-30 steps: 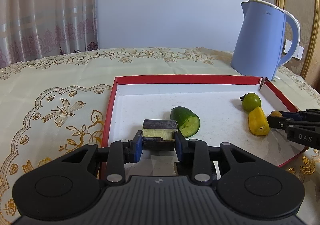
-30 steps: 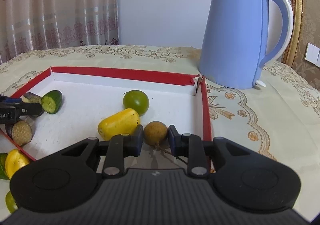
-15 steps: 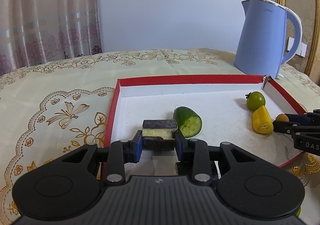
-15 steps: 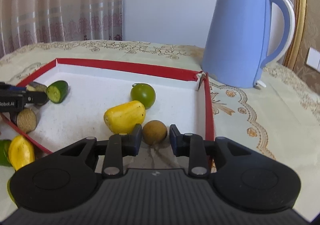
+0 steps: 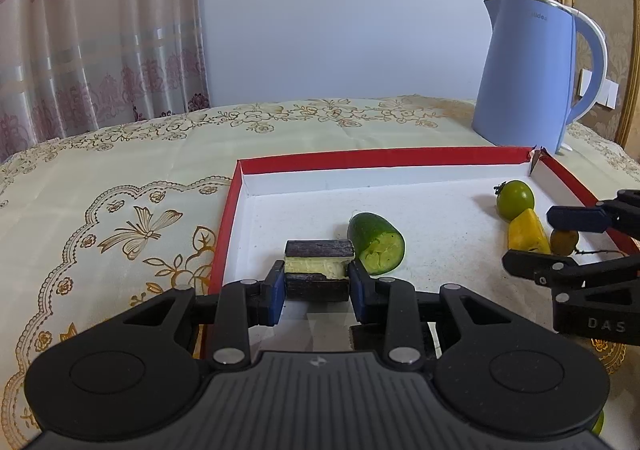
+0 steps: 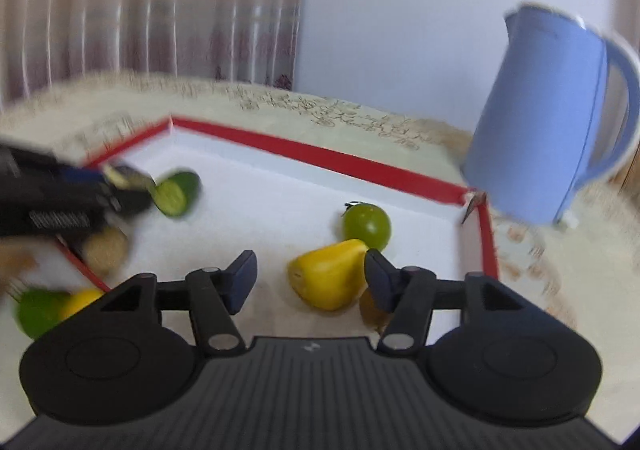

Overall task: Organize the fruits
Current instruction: 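Open the left gripper to release the eggplant slice in the tray, then withdraw both grippers from the tray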

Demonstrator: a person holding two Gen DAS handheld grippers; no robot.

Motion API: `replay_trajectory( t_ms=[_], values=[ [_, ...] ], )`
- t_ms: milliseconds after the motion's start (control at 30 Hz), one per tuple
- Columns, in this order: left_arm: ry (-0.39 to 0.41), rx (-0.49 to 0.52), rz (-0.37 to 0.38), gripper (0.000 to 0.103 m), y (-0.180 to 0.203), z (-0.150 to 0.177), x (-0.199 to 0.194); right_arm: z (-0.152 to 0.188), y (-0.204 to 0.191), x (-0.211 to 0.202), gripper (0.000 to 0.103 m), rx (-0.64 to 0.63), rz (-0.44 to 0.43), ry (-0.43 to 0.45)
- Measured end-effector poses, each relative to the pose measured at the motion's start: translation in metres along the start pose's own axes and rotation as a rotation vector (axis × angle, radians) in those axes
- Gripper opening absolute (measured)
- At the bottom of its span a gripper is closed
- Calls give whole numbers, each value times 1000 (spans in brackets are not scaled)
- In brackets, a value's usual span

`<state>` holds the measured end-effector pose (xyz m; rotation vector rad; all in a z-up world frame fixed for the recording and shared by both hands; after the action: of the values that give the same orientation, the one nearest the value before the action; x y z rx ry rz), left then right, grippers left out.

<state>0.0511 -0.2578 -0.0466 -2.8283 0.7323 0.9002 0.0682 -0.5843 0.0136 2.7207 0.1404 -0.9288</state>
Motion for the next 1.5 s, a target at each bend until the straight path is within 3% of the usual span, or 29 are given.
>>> replay_trajectory(
  t_ms=[133, 267, 367, 400, 567, 667, 733, 1100, 1133, 1233, 1267, 1500],
  values=[
    [1, 3, 0, 31, 0, 0, -1, 2, 16, -7, 59, 39, 23, -7],
    [0, 4, 2, 31, 2, 0, -1, 1, 16, -15, 60, 94, -19, 26],
    [-1, 8, 0, 31, 4, -1, -1, -2, 16, -31, 79, 130, -19, 106],
    [0, 10, -1, 31, 5, -1, -2, -3, 21, -40, 88, 173, -23, 157],
    [0, 24, -7, 31, 11, -2, -1, 11, 56, -61, 90, 497, -145, 289],
    [-6, 30, -2, 31, 19, -2, -1, 18, 76, -66, 92, 614, -160, 341],
    [-10, 44, -1, 31, 28, -1, 0, 22, 78, -63, 96, 630, -157, 341],
    [-32, 100, -21, 34, 53, 5, 2, 23, 67, -60, 98, 601, -198, 319],
    [-29, 100, -26, 41, 53, 4, 1, 22, 66, -60, 98, 597, -202, 319],
    [11, 102, -35, 83, 54, -2, -8, 22, 66, -62, 98, 596, -200, 324],
    [35, 102, -31, 89, 54, -5, -13, 21, 66, -63, 98, 597, -199, 329],
    [127, 104, -9, 89, 54, -25, -56, 19, 64, -102, 96, 544, -159, 387]
  ],
)
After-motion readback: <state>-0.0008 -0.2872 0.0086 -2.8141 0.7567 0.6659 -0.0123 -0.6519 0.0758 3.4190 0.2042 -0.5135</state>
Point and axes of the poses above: each gripper's, at about its wrist camera, not at the fingertips, and x roughly the way its jaws point, y to its right, z to its underside, the point moved 10 cm from there along x, roughly the way its jaws point, and after that the axes turned 5 degrees about -x, right-handed, at the moved point
